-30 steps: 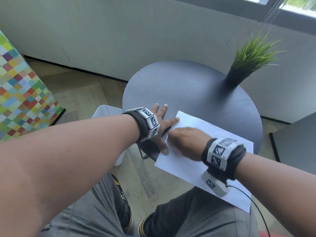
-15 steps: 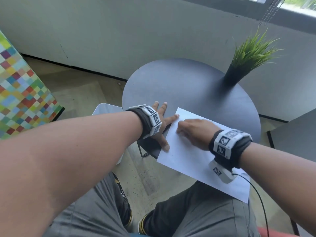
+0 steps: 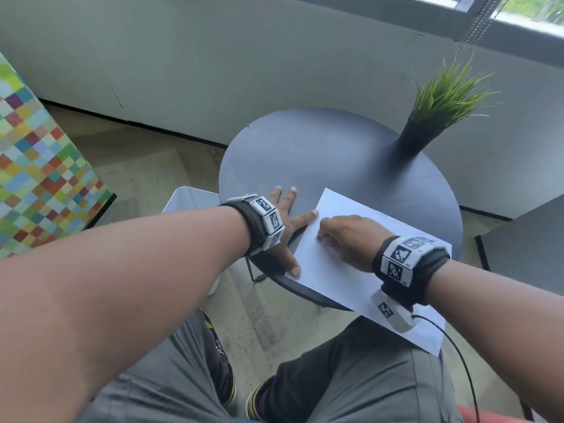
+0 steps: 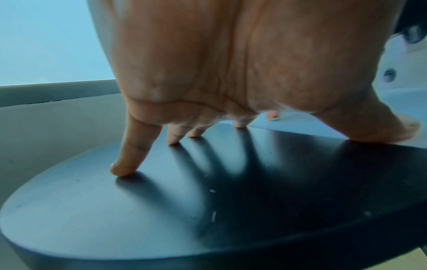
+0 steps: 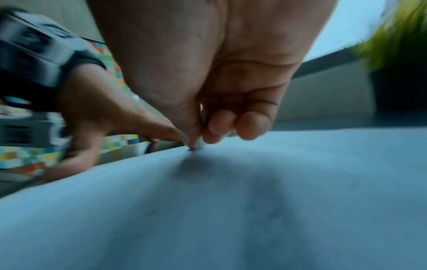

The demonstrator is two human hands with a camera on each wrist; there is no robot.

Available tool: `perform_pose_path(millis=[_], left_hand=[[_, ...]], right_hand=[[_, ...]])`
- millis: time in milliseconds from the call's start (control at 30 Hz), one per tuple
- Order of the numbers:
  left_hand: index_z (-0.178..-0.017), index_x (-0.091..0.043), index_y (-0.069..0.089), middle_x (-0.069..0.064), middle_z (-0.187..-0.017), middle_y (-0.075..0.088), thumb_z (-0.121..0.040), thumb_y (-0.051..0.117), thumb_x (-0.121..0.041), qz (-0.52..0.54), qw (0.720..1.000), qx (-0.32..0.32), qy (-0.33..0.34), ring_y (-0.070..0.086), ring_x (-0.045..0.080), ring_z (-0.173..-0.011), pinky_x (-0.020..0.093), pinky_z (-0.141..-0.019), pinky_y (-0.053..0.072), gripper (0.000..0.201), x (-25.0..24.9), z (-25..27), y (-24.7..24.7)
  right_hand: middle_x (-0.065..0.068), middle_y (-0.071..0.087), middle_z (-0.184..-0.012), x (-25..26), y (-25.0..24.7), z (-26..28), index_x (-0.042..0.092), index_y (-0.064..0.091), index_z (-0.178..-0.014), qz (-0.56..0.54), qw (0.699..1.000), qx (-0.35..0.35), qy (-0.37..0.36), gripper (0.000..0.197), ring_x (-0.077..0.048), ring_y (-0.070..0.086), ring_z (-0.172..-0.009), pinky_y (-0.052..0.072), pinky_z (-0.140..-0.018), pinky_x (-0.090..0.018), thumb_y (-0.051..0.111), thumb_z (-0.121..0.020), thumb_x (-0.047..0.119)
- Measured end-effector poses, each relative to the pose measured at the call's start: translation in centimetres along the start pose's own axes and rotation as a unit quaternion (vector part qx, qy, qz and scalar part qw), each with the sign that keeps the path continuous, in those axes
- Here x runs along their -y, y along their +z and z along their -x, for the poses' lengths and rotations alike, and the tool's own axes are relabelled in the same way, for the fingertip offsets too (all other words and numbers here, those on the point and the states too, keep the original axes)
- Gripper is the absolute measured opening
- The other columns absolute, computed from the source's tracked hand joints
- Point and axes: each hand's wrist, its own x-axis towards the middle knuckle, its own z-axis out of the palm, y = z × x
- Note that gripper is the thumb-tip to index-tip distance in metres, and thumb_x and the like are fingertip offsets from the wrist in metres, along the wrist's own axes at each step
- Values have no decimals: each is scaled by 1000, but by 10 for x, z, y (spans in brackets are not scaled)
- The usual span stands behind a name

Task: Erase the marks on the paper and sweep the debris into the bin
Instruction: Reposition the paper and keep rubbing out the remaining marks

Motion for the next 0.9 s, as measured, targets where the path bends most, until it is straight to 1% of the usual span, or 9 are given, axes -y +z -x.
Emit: perform_pose_path(millis=[67,167,233,333,400,533,633,733,900], left_hand=[[-145,-52,-17,12,-158,-27,-45,63,-89,1,1000,-6,-2,-20,41,-145,69,-108,11,133,0,-1,2],[-145,-51,-19,13,-157,-29,-45,64,-89,-1,1000,14,1,-22,42,-144,68,-109,10,135,0,-1,1],[-143,-52,-20,13,-156,-30,-40,62,-91,-2,1000,13,4,-23,43,-143,68,-110,10,138,1,-4,1],[-142,-53,-20,13,-157,-28,-36,60,-92,-2,1000,2,3,-21,43,-144,66,-111,9,139,2,-7,4],[-142,-52,-21,14,-157,-28,-36,61,-92,-6,1000,3,0,-20,44,-144,66,-111,9,139,1,-8,5],[-140,-52,-23,15,-157,-28,-30,57,-95,-25,1000,0,0,-19,45,-144,66,-111,8,143,1,-10,5],[-142,-51,-21,16,-157,-25,-29,59,-94,-23,1000,0,-3,-17,46,-144,67,-111,9,144,-1,-11,6],[-141,-52,-21,15,-157,-27,-29,61,-93,-18,1000,13,-9,-18,46,-144,68,-112,10,145,-2,-11,4],[-141,-51,-24,16,-155,-31,-28,62,-93,-27,999,23,-11,-20,46,-143,67,-111,8,148,-2,-12,2]], right_hand=[[2,62,-101,-9,-1,-2,25,52,-103,17,999,-25,28,12,-26,59,-97,48,-78,-36,49,-92,22],[2,53,-89,32,13,18,22,48,-99,21,996,34,-75,5,-26,57,-86,47,-74,-37,46,-95,21],[3,54,-93,38,15,27,24,49,-103,9,993,57,-102,8,-24,57,-86,49,-75,-38,46,-95,22],[4,61,-106,3,5,15,28,52,-106,-5,1000,-1,3,14,-23,59,-98,49,-82,-38,47,-94,22],[0,61,-105,-1,6,15,24,52,-105,13,999,-25,25,14,-26,60,-98,50,-82,-39,47,-93,20],[0,57,-101,42,14,34,22,50,-109,9,993,56,-106,16,-25,57,-89,49,-76,-38,44,-94,19],[3,59,-109,10,3,16,29,52,-110,6,999,29,-15,19,-24,57,-100,48,-85,-39,43,-94,22],[-2,63,-107,-21,-4,3,24,54,-104,22,995,-30,90,16,-28,58,-98,49,-82,-38,43,-93,22],[3,60,-100,22,6,13,27,52,-101,-1,999,38,-37,10,-22,56,-92,49,-79,-40,45,-95,22]])
